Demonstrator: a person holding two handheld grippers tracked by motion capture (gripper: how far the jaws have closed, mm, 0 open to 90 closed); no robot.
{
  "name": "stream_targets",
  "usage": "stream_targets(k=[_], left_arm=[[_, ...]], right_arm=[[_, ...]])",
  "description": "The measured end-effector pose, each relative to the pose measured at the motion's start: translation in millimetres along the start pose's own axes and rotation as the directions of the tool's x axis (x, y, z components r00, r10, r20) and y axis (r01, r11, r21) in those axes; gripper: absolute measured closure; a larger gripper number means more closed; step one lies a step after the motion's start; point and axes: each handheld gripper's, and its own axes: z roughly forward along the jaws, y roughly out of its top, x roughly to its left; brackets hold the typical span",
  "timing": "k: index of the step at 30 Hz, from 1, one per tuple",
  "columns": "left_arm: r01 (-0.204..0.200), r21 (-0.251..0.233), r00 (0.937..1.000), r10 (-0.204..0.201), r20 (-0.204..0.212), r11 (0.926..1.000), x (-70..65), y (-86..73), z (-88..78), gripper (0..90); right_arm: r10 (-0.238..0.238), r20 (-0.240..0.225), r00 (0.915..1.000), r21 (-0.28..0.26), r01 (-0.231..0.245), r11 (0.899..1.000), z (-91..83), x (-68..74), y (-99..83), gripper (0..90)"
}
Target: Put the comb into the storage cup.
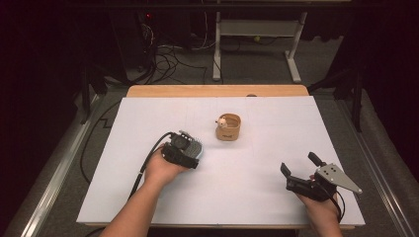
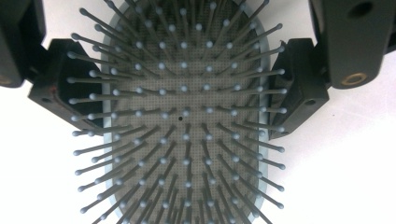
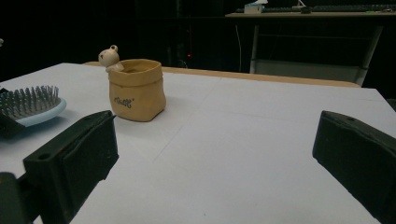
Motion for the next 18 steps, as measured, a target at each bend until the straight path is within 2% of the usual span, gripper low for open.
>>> stream_targets(k=[10,16,18], left_arm=[[-0.019,-0.072,0.9997,0.020,0.014,0.9972,3.4,-5.0,-18.1,21.0],[-0.029,-0.127,0.9994,0.031,0.016,0.9915,3.4,-9.7,-26.4,21.0],[-0.032,-0.127,0.9991,0.035,0.023,0.9914,3.4,-11.3,-27.4,21.0]], right_arm=[[0.001,0.000,1.0000,-0.002,-0.001,1.000,-0.1,-0.2,0.0,0.7],[0.004,-0.001,1.0000,-0.007,-0.004,1.000,-0.6,0.0,0.3,0.8],[0.004,-0.001,1.0000,-0.007,-0.004,1.000,-0.6,0.0,0.3,0.8]])
